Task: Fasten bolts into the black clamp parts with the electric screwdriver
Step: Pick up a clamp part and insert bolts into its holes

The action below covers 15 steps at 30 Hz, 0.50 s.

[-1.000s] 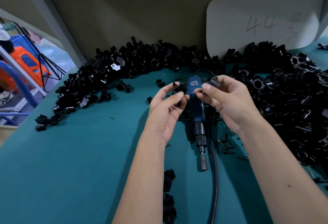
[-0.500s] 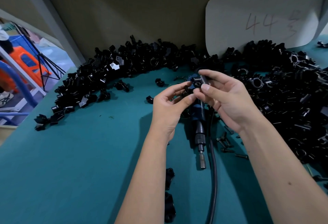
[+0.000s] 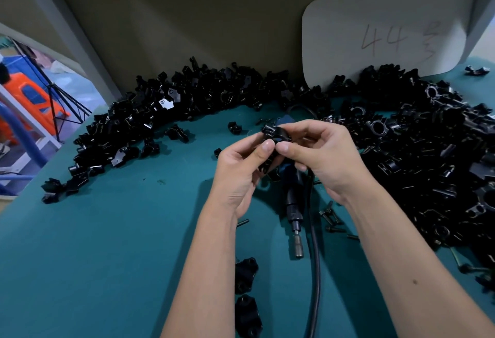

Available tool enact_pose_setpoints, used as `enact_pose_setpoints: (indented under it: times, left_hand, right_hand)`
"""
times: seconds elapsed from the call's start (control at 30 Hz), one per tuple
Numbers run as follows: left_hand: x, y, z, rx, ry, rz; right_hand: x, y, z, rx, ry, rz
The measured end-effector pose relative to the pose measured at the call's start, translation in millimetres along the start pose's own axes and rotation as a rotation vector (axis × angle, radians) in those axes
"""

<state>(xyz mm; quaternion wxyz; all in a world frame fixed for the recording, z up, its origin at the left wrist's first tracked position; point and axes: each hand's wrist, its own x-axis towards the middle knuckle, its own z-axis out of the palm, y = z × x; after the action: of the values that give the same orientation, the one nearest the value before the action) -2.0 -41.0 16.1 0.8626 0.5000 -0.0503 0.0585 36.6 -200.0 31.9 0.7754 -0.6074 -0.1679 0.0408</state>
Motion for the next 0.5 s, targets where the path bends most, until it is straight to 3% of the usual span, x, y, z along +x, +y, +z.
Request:
enact_pose_setpoints:
  times: [0.4,0.5]
  left_hand:
    - [-1,4,0,0.05,0.119,-0.049]
    - [1,4,1,0.031,0.185,-0.059]
  right_hand:
    - [-3,-13,-1,-0.266,-0.037,0.077]
    - [8,-31,-22,-0.603,0.09,0.047]
